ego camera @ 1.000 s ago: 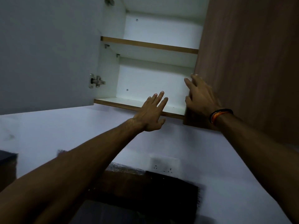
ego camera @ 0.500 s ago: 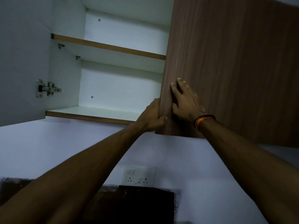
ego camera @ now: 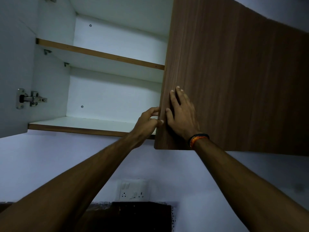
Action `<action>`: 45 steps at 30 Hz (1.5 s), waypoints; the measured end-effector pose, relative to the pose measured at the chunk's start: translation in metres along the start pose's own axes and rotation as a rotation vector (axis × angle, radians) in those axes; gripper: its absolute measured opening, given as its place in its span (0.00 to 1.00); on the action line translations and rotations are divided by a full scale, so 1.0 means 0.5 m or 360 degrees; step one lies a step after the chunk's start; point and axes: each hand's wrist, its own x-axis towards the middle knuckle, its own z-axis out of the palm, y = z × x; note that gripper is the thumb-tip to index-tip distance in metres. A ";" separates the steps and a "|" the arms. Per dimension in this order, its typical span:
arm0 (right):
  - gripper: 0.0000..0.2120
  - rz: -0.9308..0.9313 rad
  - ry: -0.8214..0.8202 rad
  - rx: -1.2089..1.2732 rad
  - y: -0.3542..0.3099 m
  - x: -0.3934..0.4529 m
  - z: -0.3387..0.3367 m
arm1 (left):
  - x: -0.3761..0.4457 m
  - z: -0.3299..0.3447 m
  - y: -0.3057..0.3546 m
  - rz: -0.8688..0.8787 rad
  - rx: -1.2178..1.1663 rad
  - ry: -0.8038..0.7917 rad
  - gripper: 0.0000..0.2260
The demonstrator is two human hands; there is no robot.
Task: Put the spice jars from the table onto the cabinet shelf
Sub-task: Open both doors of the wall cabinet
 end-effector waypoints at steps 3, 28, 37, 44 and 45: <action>0.32 0.0056 0.0232 0.0150 -0.022 -0.006 -0.008 | -0.019 0.000 0.023 -0.0038 -0.0225 -0.0049 0.15; 0.38 0.0338 0.0856 0.0133 0.063 -0.144 -0.372 | -0.186 0.284 0.181 0.0571 -0.0401 -0.0709 0.28; 0.34 0.0422 0.0878 0.0070 0.165 -0.228 -0.496 | -0.212 0.451 0.238 0.0759 -0.0216 -0.0807 0.41; 0.33 0.0517 0.0836 -0.0110 0.251 -0.272 -0.568 | -0.221 0.563 0.263 0.0886 -0.0101 -0.0887 0.46; 0.33 0.0526 0.0835 -0.0140 0.261 -0.276 -0.576 | -0.222 0.576 0.266 0.0903 -0.0083 -0.0901 0.46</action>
